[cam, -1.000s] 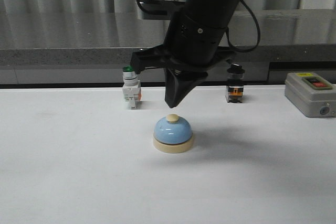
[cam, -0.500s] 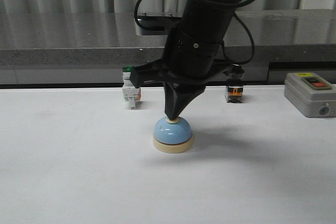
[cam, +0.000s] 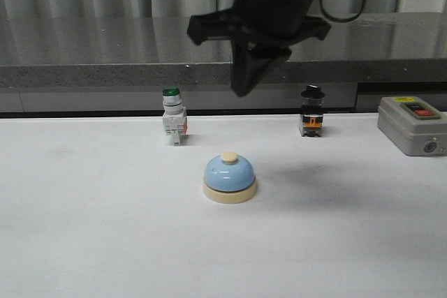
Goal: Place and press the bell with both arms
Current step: 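Raise the right gripper away from the bell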
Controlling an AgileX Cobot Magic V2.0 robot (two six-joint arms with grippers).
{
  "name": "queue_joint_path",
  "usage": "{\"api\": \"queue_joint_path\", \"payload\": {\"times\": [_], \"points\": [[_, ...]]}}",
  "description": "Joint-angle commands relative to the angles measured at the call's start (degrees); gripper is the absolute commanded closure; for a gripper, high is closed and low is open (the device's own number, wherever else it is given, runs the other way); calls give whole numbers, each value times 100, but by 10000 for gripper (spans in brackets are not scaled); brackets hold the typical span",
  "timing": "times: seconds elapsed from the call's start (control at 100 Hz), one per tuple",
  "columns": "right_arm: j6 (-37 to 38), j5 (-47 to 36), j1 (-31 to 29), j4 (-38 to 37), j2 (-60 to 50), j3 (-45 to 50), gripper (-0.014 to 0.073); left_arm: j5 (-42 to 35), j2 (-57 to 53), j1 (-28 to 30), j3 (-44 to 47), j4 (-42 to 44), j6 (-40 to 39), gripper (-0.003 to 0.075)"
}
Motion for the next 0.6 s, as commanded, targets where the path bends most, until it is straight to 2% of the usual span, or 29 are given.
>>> {"api": "queue_joint_path", "payload": {"times": [0.0, 0.24, 0.59], "points": [[-13, -141, -214, -63, -574, -131, 654, -464, -162, 9, 245, 0, -86, 741], [-13, -226, -869, -256, -1508, 600, 654, -464, -162, 9, 245, 0, -86, 741], [-13, -1013, -2150, -255, -3630, 2467, 654, -464, -162, 9, 245, 0, -86, 741]]}}
